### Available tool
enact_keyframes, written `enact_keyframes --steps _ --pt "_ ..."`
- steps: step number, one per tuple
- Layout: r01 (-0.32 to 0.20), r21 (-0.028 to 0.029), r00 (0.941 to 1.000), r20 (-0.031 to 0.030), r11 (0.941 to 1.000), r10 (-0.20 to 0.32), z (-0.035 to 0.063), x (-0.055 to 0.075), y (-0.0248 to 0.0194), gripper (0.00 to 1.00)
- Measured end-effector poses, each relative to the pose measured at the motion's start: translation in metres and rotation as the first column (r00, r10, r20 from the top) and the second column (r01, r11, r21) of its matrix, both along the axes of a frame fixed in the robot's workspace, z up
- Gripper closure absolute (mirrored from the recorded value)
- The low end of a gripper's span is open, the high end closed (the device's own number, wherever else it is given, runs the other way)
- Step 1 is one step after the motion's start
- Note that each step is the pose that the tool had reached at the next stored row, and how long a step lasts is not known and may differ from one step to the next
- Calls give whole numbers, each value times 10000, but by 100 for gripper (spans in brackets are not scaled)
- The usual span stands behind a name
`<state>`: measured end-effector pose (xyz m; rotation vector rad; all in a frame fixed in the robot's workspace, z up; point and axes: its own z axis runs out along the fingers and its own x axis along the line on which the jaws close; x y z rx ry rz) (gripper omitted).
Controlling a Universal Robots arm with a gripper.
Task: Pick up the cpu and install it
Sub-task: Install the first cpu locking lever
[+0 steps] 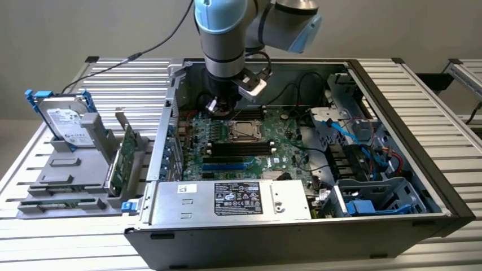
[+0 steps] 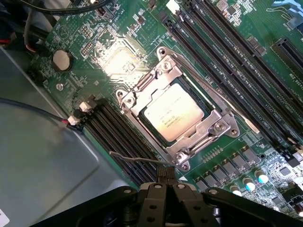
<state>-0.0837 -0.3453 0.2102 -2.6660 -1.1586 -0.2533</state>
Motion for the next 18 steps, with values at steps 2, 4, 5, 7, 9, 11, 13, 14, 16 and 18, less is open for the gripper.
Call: enact_keyframes --steps 2,4,5,7,9,11,13,14,16,18 --pt "-39 40 10000 16 10000 39 -13 2 -2 89" --pt "-140 85 9999 22 9999 140 -22 3 -1 89" --pt "-197 104 9998 25 9998 196 -24 3 -1 89" --pt "-305 135 9995 30 9994 305 -28 4 -2 89" --pt "-389 159 9992 33 9991 389 -30 4 -8 89" --pt "-417 200 9991 45 9989 416 -31 4 -24 89" --pt "-418 337 9991 71 9986 415 -31 4 -45 89" --pt "-418 404 9991 89 9983 415 -32 5 -49 89" --pt "-419 534 9991 115 9977 414 -34 9 -53 89" --pt "-420 677 9991 136 9968 412 -38 14 -58 89"
